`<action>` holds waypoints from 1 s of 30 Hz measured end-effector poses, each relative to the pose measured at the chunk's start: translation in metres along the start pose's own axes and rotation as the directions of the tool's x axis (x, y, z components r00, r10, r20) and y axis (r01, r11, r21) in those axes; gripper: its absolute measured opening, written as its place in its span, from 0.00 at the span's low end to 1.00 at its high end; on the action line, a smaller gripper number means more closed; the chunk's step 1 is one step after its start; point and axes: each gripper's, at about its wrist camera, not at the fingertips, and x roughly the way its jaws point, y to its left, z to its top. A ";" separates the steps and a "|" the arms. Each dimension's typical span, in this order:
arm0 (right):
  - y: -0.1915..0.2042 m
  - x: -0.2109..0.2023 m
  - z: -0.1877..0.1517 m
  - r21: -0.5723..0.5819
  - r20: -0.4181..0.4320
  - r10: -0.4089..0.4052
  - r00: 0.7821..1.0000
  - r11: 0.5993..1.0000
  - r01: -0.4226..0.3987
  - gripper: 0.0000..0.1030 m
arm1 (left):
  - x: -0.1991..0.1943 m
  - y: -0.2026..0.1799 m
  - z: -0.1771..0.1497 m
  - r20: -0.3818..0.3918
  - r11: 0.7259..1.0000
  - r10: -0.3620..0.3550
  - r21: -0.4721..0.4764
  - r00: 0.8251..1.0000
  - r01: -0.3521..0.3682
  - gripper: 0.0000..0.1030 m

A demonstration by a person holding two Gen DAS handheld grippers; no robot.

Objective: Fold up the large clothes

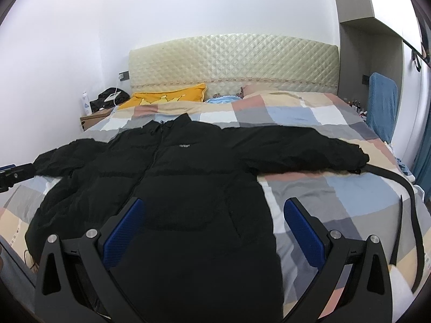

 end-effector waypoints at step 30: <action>-0.148 0.168 0.099 0.110 0.147 -0.209 0.967 0.975 0.194 1.00 | 0.074 0.019 0.024 -0.008 1.000 0.011 -0.002 1.000 -0.011 0.99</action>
